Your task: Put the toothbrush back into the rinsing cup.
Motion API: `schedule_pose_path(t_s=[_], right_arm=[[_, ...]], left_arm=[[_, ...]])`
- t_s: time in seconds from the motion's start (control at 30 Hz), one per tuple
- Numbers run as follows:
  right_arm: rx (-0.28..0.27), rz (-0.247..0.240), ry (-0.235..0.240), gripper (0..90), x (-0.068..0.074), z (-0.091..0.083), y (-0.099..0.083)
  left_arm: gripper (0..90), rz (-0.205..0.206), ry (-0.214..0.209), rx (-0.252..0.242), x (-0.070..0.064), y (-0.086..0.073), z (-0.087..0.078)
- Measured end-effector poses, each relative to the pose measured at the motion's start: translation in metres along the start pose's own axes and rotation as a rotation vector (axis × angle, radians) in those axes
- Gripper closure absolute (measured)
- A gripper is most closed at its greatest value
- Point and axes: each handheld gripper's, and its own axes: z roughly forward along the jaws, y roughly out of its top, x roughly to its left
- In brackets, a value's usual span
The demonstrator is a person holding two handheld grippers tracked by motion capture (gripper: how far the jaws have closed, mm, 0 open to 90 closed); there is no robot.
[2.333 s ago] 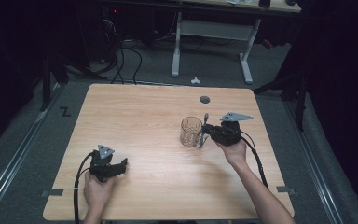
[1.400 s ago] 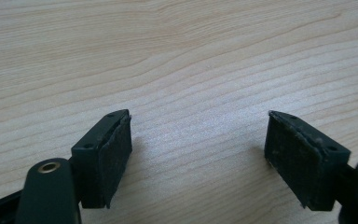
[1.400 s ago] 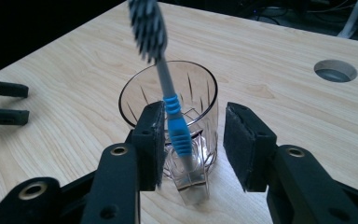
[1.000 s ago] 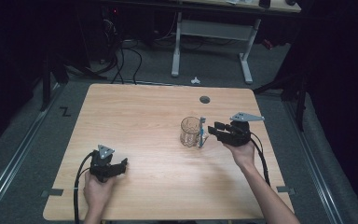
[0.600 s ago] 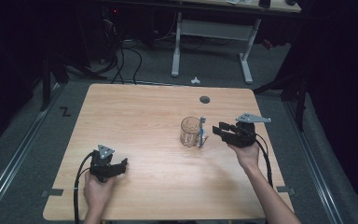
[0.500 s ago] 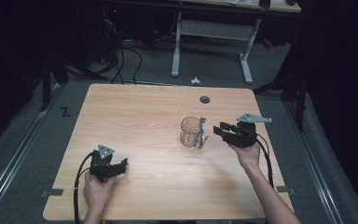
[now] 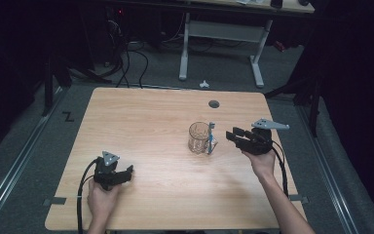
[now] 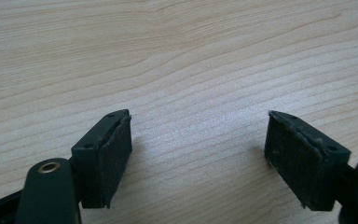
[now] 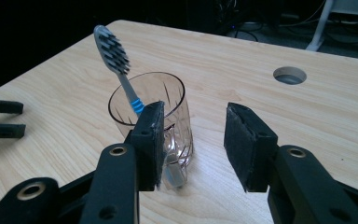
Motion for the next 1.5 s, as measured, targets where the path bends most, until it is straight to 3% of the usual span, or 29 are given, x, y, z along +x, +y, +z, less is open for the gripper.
schedule_pose_path(t_s=[0.5,1.03,1.5], right_arm=[[-0.012,0.031,-0.014,58.3,-0.007,-0.010,-0.008],[-0.012,0.009,-0.018,58.3,-0.003,-0.017,-0.010],[-0.017,0.022,-0.041,58.3,-0.007,-0.026,-0.022]], left_arm=[[23.5,0.000,0.000,0.000,0.000,0.000,0.000],[23.5,0.000,-0.001,0.000,0.000,0.000,0.000],[23.6,-0.001,-0.001,-0.001,0.000,0.000,0.000]])
